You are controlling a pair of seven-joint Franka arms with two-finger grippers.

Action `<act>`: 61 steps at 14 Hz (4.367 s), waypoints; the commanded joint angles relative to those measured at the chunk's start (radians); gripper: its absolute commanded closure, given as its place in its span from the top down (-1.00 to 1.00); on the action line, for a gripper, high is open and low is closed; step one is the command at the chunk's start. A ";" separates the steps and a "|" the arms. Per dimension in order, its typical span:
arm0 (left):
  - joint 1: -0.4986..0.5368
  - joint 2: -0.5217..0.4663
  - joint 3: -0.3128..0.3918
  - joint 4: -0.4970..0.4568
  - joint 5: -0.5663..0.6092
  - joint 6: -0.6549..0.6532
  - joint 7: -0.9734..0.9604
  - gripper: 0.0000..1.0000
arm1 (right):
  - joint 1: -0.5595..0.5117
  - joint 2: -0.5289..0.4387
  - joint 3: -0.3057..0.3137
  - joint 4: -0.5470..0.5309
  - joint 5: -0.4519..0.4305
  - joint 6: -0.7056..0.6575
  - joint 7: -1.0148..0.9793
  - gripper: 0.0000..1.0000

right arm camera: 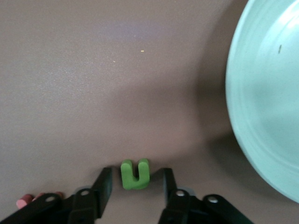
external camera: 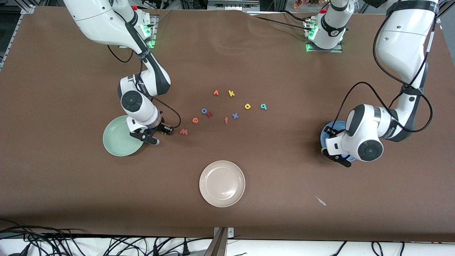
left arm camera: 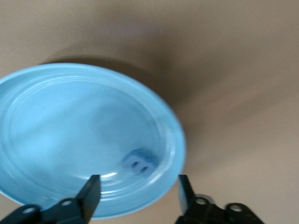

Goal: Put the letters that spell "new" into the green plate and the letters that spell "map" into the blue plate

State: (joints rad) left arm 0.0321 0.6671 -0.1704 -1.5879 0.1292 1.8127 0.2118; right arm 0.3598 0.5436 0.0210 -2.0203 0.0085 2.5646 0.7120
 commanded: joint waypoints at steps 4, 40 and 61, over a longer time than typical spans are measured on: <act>0.003 -0.216 -0.089 -0.243 -0.115 0.130 -0.345 1.00 | 0.001 0.004 -0.001 0.008 -0.010 0.003 0.015 -0.74; -0.189 -0.116 -0.331 -0.535 0.176 0.698 -1.674 -0.43 | 0.037 -0.106 -0.015 0.044 0.002 -0.133 -0.103 -0.02; 0.072 -0.103 -0.328 -0.233 0.190 0.108 -0.751 -1.00 | 0.169 0.052 -0.023 0.077 -0.137 0.042 -0.003 0.45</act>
State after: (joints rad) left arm 0.0391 0.5490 -0.4873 -1.8674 0.3191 1.9771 -0.7163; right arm 0.5255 0.5803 0.0043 -1.9600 -0.0796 2.5995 0.7003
